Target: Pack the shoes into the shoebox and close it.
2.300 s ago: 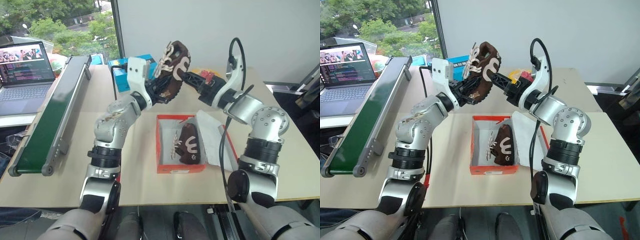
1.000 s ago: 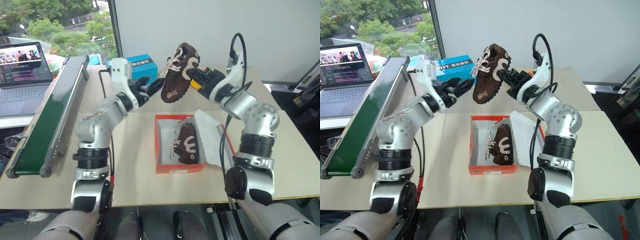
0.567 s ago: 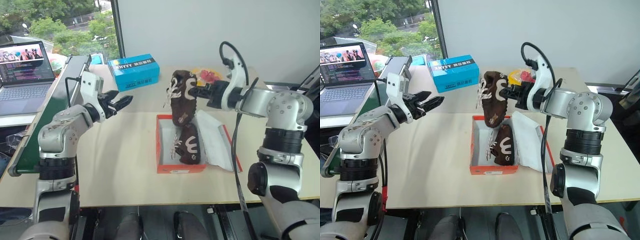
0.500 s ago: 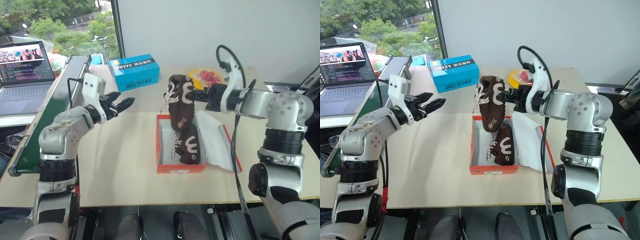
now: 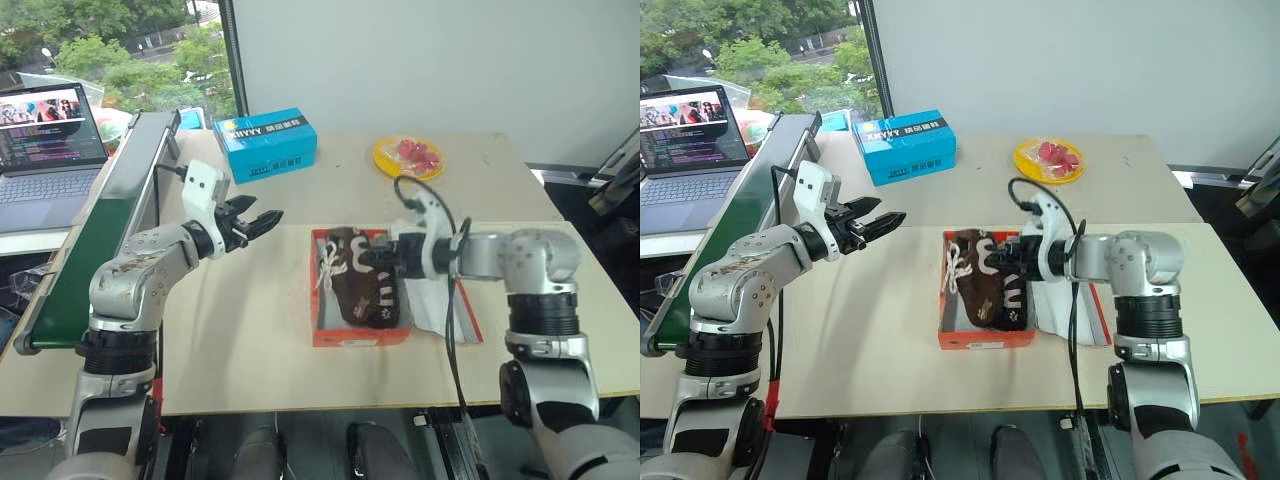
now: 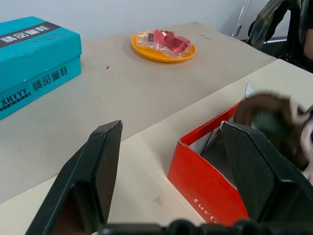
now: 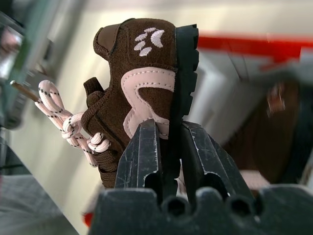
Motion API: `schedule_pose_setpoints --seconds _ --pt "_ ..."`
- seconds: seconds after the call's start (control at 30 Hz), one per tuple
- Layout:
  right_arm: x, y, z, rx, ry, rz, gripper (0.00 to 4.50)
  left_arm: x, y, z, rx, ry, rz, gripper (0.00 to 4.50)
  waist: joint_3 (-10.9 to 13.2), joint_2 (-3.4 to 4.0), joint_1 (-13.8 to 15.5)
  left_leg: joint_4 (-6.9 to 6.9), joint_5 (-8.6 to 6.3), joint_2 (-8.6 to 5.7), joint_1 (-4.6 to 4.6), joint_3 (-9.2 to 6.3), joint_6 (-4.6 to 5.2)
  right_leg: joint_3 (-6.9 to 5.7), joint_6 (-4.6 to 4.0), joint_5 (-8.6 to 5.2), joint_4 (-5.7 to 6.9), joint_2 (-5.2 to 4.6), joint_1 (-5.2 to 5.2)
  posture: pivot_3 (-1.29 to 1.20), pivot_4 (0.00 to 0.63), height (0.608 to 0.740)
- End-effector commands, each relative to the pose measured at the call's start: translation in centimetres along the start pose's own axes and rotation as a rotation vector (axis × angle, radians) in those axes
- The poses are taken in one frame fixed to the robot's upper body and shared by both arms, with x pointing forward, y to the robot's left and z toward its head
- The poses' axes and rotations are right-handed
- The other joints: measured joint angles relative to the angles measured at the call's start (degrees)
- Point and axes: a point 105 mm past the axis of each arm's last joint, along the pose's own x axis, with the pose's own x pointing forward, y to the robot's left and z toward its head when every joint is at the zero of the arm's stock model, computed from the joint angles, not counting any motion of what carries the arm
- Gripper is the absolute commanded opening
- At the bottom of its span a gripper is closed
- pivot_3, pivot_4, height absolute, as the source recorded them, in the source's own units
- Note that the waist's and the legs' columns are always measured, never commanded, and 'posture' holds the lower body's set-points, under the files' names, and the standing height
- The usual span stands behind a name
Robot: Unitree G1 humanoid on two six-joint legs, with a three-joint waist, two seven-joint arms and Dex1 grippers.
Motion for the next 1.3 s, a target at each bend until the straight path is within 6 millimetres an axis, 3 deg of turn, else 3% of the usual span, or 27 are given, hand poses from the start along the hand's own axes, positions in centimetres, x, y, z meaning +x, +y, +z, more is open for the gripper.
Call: schedule_pose_setpoints --seconds 0.03,0.13,0.2,0.4,0.63,0.7,0.83,0.93,1.03,1.17,1.3 --pt "1.2 -0.8 -0.4 -0.027 0.001 -0.018 0.22 -0.1 -0.3 1.2 0.04 -0.039 0.002 3.42 0.0 0.0 0.0 0.0 0.0 0.0 0.0 0.01 0.0 0.0 0.0 0.0 -0.04 0.0 0.0 0.0 0.15 0.74" --pt "2.7 -3.6 -2.5 -0.078 0.083 -0.165 0.22 0.0 -0.4 1.1 0.044 -0.04 0.002 3.42 0.0 0.0 0.0 -0.01 0.0 0.0 0.03 0.01 0.0 -0.01 0.0 0.0 -0.37 0.03 0.04 0.0 0.15 0.74" --pt "3.0 -4.5 -2.8 -0.135 0.109 -0.224 0.22 0.0 -0.5 1.1 0.043 -0.044 0.005 3.42 0.0 -0.03 0.0 -0.01 0.0 -0.01 0.04 0.04 0.0 -0.01 0.01 0.0 -0.4 0.01 0.08 0.0 0.15 0.74" --pt "4.3 -3.5 -2.4 -0.374 0.175 -0.281 0.22 -0.2 -0.8 0.8 0.039 -0.044 0.017 3.42 -0.1 -0.16 0.0 -0.04 -0.04 0.02 0.99 0.01 0.05 -0.03 0.03 0.0 -0.5 0.0 1.02 0.0 0.15 0.74" --pt "6.1 -2.7 -2.1 -0.487 0.2 -0.305 0.22 -0.1 -1.0 0.7 0.041 -0.046 0.025 3.42 -0.2 -0.21 0.0 -0.08 -0.05 0.04 1.07 -0.05 0.05 0.03 0.01 0.0 -0.48 0.01 1.02 0.0 0.15 0.74" --pt "6.2 -2.5 -2.1 -0.48 0.196 -0.296 1.17 -0.1 -1.0 0.7 0.042 -0.046 0.026 3.54 -0.2 -0.24 -0.1 -0.08 -0.05 0.04 1.07 -0.04 0.05 0.03 0.01 0.0 -0.47 0.01 1.02 0.0 0.15 0.74" --pt "5.8 -2.3 -1.5 -0.468 0.168 -0.292 2.36 -0.2 -0.9 0.6 0.045 -0.043 0.029 3.54 -0.2 -0.23 -0.1 -0.1 -0.05 0.05 1.11 -0.04 0.05 0.04 0.0 0.0 -0.43 0.01 1.01 0.0 0.15 0.74" --pt "4.6 -2.5 0.6 -0.486 0.095 -0.349 3.36 -0.3 -0.7 0.4 0.046 -0.035 0.03 3.54 -0.2 -0.22 0.0 -0.12 -0.05 0.04 1.04 -0.05 0.05 0.04 0.0 -0.01 -0.48 -0.01 0.96 0.0 0.15 0.74" --pt "2.8 -1.4 3.0 -0.463 0.007 -0.351 4.39 -0.2 -0.7 0.2 0.051 -0.02 0.017 3.54 -0.1 -0.2 0.3 -0.1 -0.05 0.02 0.78 -0.05 0.05 -0.05 0.0 -0.01 -0.5 -0.05 0.81 0.0 0.15 0.74" --pt "-0.8 0.8 5.8 -0.393 -0.104 -0.303 4.45 0.2 -0.9 -0.1 0.064 0.004 -0.019 3.54 -0.1 -0.17 0.7 -0.06 -0.04 -0.01 0.36 -0.06 0.05 -0.08 0.01 0.0 -0.45 -0.09 0.44 0.0 0.15 0.74" --pt "-3.8 2.3 6.9 -0.345 -0.172 -0.252 4.45 0.9 -1.4 -0.3 0.091 0.026 -0.074 3.54 -0.1 -0.11 0.6 -0.02 -0.03 0.0 -0.05 -0.04 0.04 -0.06 0.02 0.02 -0.36 -0.04 0.0 0.0 0.15 0.74"
